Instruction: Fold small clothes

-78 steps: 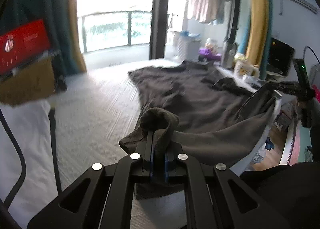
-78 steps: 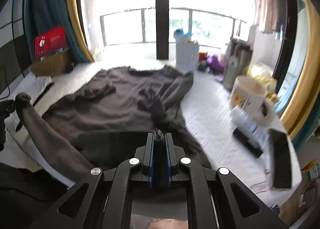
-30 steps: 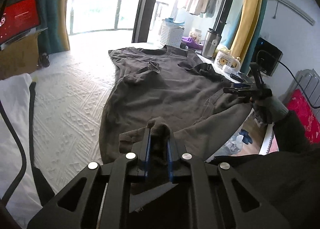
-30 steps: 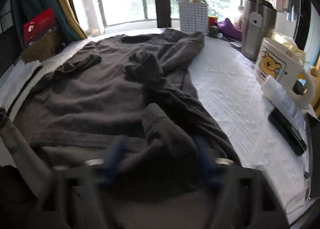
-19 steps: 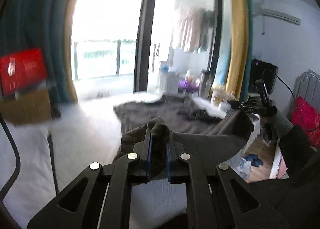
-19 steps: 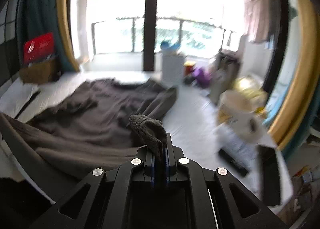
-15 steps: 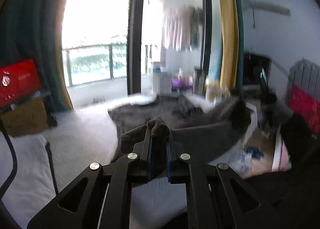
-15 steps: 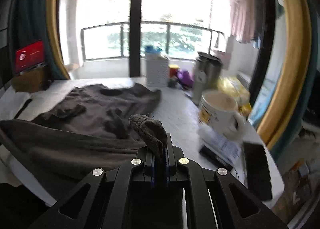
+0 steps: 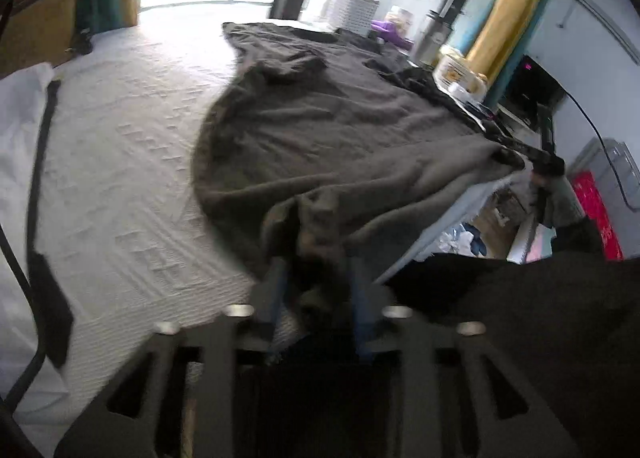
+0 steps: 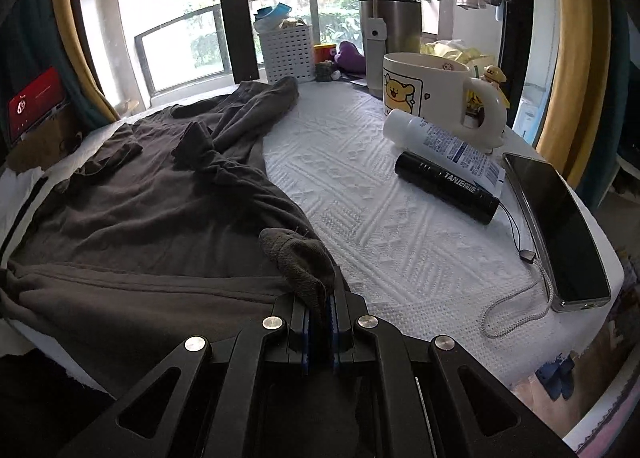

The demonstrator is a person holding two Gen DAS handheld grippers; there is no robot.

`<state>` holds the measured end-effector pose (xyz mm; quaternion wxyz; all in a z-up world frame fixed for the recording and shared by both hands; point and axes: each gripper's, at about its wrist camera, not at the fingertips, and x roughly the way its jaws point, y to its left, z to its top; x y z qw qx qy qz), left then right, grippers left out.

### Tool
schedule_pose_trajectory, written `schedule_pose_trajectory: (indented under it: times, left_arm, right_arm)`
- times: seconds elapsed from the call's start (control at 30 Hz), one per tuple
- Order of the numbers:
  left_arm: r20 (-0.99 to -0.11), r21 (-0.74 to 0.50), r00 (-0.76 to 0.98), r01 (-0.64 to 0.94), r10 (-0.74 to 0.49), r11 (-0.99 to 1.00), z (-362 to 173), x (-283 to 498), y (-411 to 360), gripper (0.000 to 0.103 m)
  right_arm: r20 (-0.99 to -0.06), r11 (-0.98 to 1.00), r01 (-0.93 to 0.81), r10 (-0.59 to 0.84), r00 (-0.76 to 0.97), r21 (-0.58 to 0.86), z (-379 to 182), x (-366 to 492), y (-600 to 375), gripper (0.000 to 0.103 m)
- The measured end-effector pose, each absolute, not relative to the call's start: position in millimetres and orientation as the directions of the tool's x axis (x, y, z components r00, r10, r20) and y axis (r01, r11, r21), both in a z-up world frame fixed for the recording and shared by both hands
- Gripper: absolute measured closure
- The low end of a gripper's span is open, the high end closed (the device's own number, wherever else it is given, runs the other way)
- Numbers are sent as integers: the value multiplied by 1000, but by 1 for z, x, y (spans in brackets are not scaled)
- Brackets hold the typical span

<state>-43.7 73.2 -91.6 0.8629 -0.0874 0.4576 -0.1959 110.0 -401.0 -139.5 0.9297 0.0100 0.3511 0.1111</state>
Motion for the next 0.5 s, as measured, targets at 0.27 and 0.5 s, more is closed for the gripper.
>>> schedule_pose_trajectory:
  times: [0.27,0.5]
  left_arm:
    - [-709,-486,485,190,-512,853,-91,-17,80,55]
    - [-745,-436,460,212,-483,874,-105,5,59,83]
  right_arm:
    - [-634,974,-200,223,740,110,-134,103,-403,96]
    - [-596,970,-216,241,766,115,-118,92,-406,96]
